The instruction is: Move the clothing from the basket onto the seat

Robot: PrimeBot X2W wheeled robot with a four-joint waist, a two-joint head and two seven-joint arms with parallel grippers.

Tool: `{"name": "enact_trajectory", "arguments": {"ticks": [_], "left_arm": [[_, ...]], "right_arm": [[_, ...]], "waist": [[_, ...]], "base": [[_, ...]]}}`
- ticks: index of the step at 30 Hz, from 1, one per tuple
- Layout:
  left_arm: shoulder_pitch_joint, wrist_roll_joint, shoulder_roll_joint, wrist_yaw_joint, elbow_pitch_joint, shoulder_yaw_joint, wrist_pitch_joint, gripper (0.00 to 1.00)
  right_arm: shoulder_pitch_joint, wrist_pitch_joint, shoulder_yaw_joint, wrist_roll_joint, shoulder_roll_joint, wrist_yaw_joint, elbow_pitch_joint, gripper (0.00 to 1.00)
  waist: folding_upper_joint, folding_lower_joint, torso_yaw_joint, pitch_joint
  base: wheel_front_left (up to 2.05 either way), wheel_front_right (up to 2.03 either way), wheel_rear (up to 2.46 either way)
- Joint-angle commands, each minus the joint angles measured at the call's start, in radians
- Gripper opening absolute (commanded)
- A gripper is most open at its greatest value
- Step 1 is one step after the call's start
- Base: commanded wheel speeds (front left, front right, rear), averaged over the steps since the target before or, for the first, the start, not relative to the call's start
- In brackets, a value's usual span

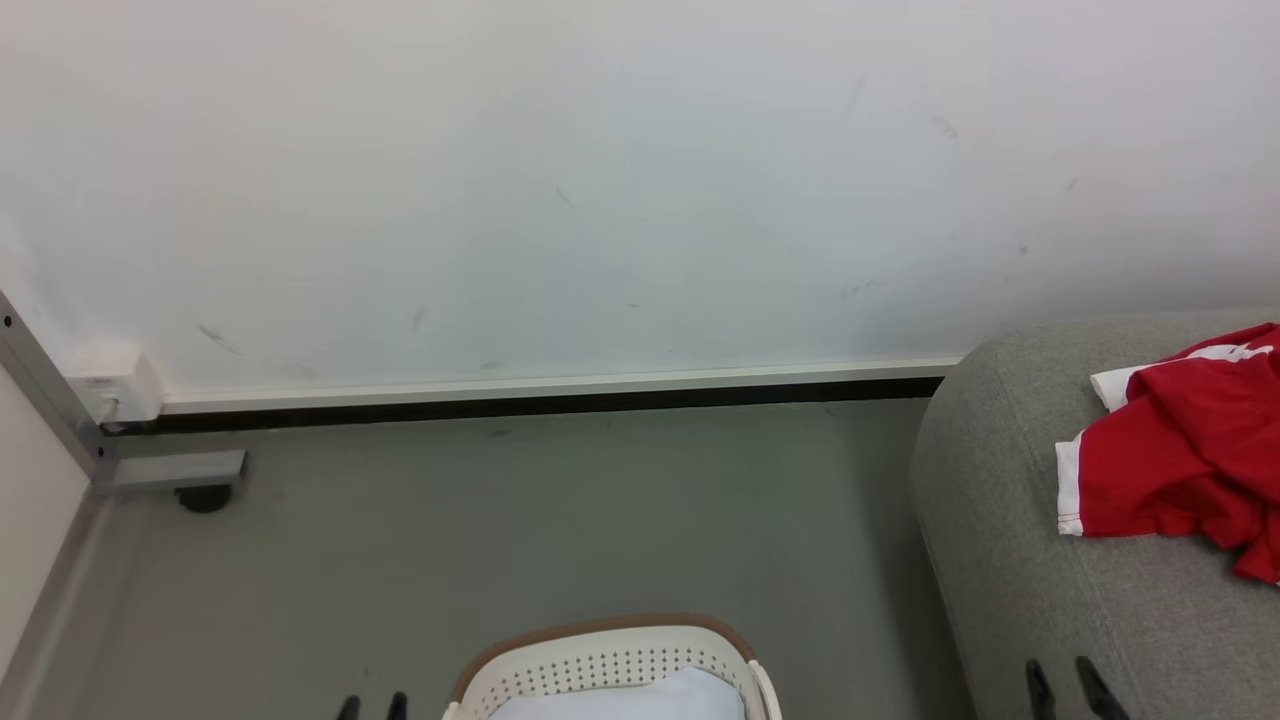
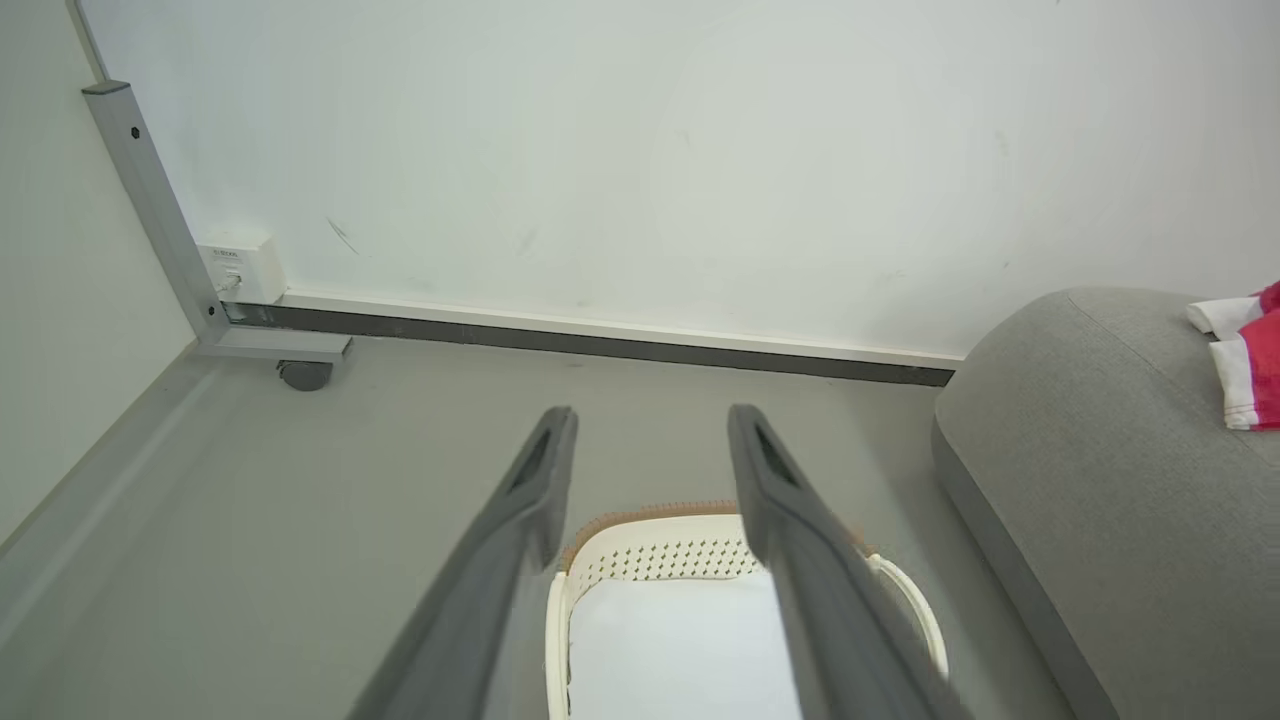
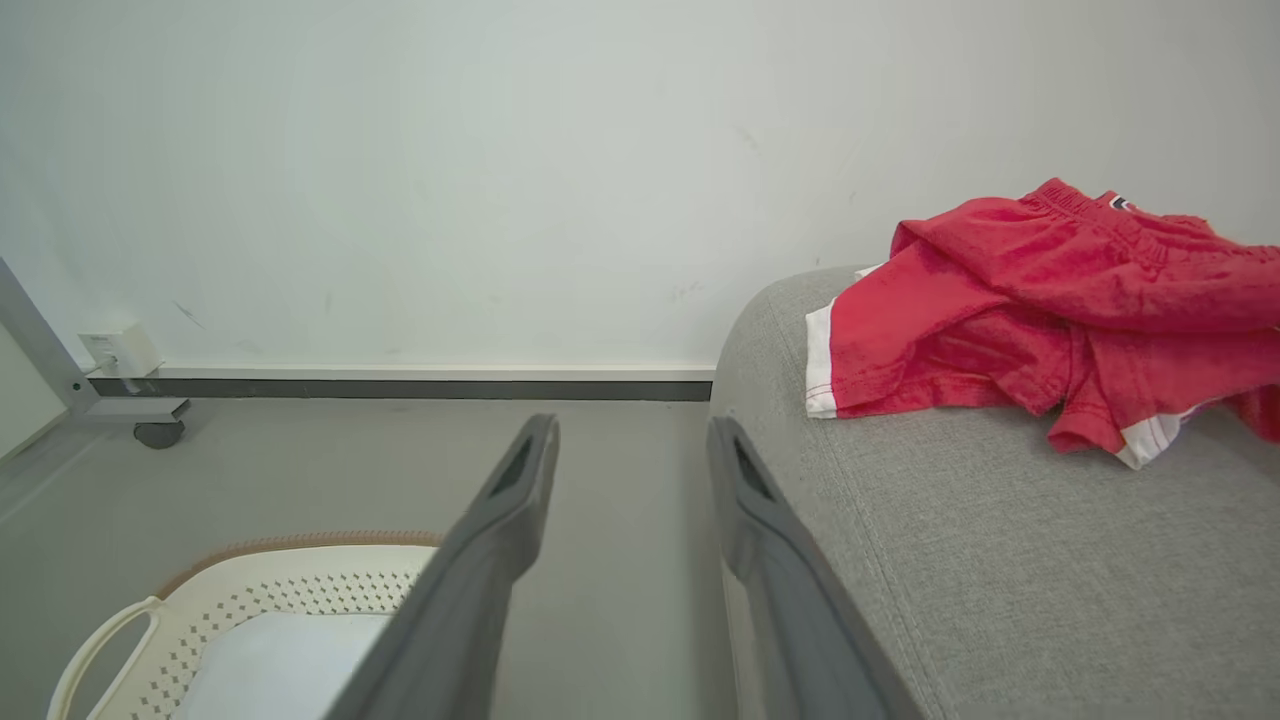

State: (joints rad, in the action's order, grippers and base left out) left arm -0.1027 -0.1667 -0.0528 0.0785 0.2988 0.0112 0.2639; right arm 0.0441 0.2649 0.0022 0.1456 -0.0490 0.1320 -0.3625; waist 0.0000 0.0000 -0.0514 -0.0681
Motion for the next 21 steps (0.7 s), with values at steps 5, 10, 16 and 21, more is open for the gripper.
{"name": "enact_trajectory", "arguments": {"ticks": [5, 10, 16, 21], "left_arm": [[0.004, -0.032, 0.007, 0.001, 0.029, -0.008, -0.015, 0.00], [0.021, -0.131, 0.007, 0.005, 0.026, -0.019, -0.044, 0.00], [0.035, -0.245, 0.006, 0.009, 0.014, -0.025, -0.069, 0.00], [0.047, -0.333, 0.006, 0.012, 0.007, -0.030, -0.090, 0.00]], "right_arm": [[-0.001, -0.013, -0.006, 0.035, 0.004, 0.000, -0.023, 0.00], [-0.013, -0.040, -0.015, 0.135, 0.003, 0.000, -0.013, 0.00], [-0.024, -0.067, -0.022, 0.249, 0.002, 0.000, 0.001, 0.00], [-0.034, -0.089, -0.028, 0.339, 0.002, 0.000, 0.011, 0.00]], "waist": [[0.0000, 0.0000, 0.001, 0.001], [0.0000, 0.0000, 0.003, 0.004], [0.0000, 0.0000, 0.005, 0.007], [0.0000, 0.0000, 0.007, 0.010]], "base": [[0.00, 0.00, 0.00], [0.00, 0.00, 0.00], [0.00, 0.00, 0.00], [0.00, 0.00, 0.00]]}}
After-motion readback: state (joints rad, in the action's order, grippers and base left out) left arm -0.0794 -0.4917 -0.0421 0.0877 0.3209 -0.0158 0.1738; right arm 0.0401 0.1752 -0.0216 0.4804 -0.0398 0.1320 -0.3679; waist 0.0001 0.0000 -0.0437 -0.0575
